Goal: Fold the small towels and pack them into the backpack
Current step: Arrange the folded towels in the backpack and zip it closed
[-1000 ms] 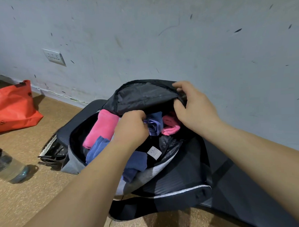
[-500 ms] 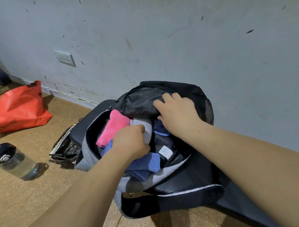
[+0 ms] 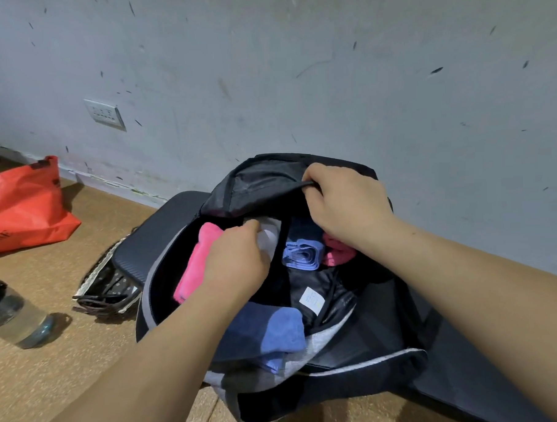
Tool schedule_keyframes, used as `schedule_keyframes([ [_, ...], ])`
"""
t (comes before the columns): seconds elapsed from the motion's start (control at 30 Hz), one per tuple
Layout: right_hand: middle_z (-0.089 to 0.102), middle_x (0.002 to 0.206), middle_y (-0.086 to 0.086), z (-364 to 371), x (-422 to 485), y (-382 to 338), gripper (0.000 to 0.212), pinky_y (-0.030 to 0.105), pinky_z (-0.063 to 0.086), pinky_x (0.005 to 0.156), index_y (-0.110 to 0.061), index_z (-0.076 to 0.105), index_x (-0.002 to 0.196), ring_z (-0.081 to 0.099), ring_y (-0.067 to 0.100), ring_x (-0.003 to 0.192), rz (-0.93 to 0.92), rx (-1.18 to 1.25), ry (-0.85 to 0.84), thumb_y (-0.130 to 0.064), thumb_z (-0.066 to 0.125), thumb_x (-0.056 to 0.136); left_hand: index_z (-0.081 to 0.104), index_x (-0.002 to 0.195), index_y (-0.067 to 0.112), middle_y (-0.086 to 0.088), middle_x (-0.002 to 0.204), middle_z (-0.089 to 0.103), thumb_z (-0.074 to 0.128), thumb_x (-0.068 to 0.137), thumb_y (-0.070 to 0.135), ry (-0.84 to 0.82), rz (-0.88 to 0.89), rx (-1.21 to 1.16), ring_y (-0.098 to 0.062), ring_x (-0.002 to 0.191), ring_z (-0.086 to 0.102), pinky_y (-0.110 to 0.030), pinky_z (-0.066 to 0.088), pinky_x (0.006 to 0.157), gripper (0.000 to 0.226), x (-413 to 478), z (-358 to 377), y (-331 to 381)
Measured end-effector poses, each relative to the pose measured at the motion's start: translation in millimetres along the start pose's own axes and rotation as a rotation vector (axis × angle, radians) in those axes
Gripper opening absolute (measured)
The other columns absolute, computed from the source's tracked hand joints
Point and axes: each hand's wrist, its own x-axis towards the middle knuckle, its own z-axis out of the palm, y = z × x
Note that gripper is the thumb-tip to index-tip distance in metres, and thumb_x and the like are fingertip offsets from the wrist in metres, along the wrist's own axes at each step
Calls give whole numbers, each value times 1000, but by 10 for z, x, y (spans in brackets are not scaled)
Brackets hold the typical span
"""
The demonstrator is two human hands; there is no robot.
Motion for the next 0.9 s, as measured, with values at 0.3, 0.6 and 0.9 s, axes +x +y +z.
schedule_keyframes([
  [0.3, 71, 106, -4, 23, -22, 18, 22, 39, 46, 76, -29, 60, 113, 63, 29, 102, 44, 72, -22, -34, 41, 102, 60, 97, 23, -5, 97, 60, 69, 85, 34, 86, 58, -126, -27, 94, 59, -31, 43, 70, 19, 169, 218, -30],
  [0.6, 69, 104, -5, 117, -17, 22, 22, 39, 45, 76, -28, 60, 109, 61, 28, 104, 35, 71, -1, -36, 41, 101, 59, 96, 7, -9, 85, 67, 57, 100, 19, -87, 48, -182, -36, 86, 64, -34, 44, 65, 13, 167, 293, 7],
  [0.9, 61, 117, 3, 248, 21, -121, 55, 38, 36, 69, -27, 55, 131, 58, 33, 97, -212, -206, 107, -4, 60, 81, 60, 101, 17, -5, 110, 62, 56, 93, 31, 29, -93, 248, -32, 103, 55, -40, 44, 72, 16, -96, -280, -368],
])
